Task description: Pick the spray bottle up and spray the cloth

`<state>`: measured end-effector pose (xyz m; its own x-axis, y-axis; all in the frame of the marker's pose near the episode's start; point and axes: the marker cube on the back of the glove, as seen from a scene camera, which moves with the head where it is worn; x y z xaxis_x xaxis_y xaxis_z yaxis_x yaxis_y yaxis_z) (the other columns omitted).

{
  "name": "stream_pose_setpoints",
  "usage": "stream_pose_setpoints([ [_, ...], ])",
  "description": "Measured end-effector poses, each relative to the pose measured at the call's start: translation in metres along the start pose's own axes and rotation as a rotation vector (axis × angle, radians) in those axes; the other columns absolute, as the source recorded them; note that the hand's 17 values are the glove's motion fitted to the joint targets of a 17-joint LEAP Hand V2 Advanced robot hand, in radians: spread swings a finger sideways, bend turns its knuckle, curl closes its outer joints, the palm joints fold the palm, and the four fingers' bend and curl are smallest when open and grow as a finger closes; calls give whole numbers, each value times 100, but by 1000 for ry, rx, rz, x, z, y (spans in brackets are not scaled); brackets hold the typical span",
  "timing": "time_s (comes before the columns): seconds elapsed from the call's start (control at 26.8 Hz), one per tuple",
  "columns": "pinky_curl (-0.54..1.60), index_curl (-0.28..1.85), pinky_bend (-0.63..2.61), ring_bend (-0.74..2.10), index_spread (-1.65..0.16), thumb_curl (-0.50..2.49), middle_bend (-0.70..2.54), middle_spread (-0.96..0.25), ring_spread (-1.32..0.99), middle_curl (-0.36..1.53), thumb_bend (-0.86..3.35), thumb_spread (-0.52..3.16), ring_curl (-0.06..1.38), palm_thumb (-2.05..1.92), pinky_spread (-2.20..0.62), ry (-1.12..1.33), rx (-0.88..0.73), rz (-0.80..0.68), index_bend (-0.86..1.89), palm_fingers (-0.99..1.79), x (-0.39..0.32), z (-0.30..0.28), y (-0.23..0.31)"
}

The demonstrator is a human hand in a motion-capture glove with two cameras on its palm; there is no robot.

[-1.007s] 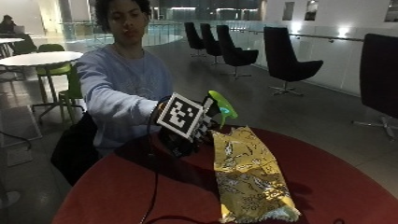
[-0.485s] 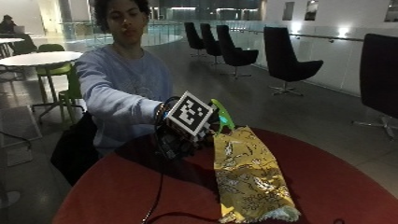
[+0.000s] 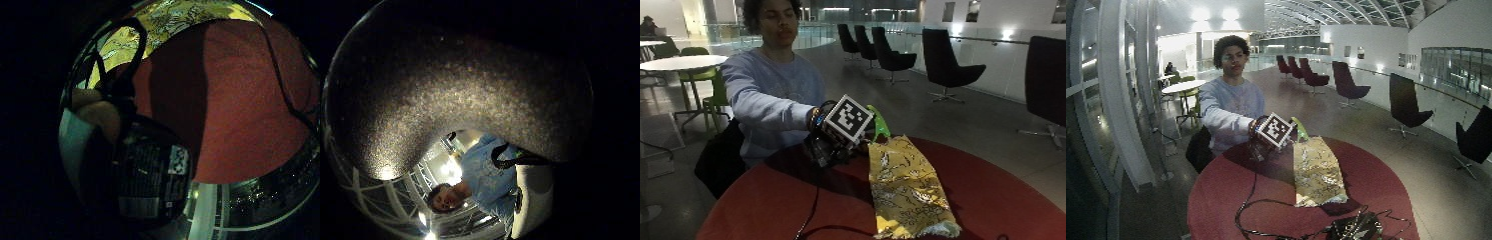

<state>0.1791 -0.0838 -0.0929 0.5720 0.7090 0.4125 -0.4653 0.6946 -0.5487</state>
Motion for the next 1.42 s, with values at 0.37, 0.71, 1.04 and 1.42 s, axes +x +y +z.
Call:
stream_pose_setpoints([
  [0.37,26,51,16,50,-21,45,46,-6,-4,47,-2,107,40,83,18,9,-7,0,17,117,-8,-2,1],
  [0.71,26,51,17,51,-21,46,46,-6,-4,47,-2,106,40,83,18,15,-23,-17,17,117,-18,-1,7],
  [1.04,27,51,17,51,-21,46,47,-6,-4,47,-2,106,40,83,17,-36,8,-123,17,117,-33,14,14],
  [1.42,27,51,16,51,-21,46,48,-6,-4,48,-2,106,40,82,17,-377,40,-594,17,117,-92,85,58],
])
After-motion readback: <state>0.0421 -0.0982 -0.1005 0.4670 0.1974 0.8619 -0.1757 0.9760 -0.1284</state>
